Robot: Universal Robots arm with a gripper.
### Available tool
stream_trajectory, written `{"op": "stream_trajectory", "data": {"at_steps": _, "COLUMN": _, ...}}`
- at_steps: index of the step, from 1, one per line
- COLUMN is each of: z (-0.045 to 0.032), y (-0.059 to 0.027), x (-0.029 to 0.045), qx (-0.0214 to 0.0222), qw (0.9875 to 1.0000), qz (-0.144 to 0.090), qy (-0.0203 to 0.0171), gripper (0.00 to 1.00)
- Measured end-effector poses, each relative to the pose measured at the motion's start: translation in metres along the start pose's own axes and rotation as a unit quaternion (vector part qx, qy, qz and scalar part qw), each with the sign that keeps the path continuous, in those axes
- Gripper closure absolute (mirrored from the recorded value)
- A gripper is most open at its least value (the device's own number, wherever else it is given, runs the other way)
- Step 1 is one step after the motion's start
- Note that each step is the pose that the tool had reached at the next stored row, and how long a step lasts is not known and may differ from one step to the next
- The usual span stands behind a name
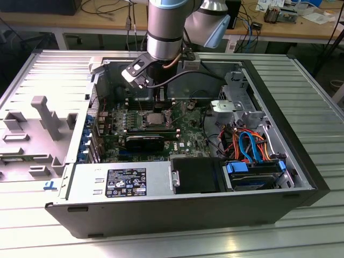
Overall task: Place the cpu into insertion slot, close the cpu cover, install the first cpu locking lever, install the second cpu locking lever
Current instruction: 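Close the cpu cover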
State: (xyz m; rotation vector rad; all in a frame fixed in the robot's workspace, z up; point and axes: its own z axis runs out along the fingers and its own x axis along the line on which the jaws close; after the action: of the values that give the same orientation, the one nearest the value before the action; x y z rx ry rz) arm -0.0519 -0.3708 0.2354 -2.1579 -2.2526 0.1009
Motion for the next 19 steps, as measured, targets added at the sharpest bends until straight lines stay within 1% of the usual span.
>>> {"op": "stream_trajectory", "data": {"at_steps": 10, "z": -0.0001, "y": 0.0010, "x": -0.0011, "qx": 0.0000, "qw": 1.0000, "qz": 0.000, "qy": 0.0002, "gripper": 0.89}}
{"op": "stream_trajectory", "data": {"at_steps": 13, "z": -0.0004, "y": 0.0056, "x": -0.0019, "qx": 0.0000, "qw": 1.0000, "qz": 0.000, "qy": -0.0002, "gripper": 0.89}}
{"op": "stream_trajectory", "data": {"at_steps": 15, "z": -0.0008, "y": 0.0112, "x": -0.0024, "qx": 0.0001, "qw": 1.0000, "qz": 0.000, "qy": -0.0002, "gripper": 0.89}}
{"op": "stream_trajectory", "data": {"at_steps": 19, "z": -0.0032, "y": 0.0181, "x": -0.0028, "qx": 0.0002, "qw": 1.0000, "qz": 0.000, "qy": 0.0000, "gripper": 0.89}}
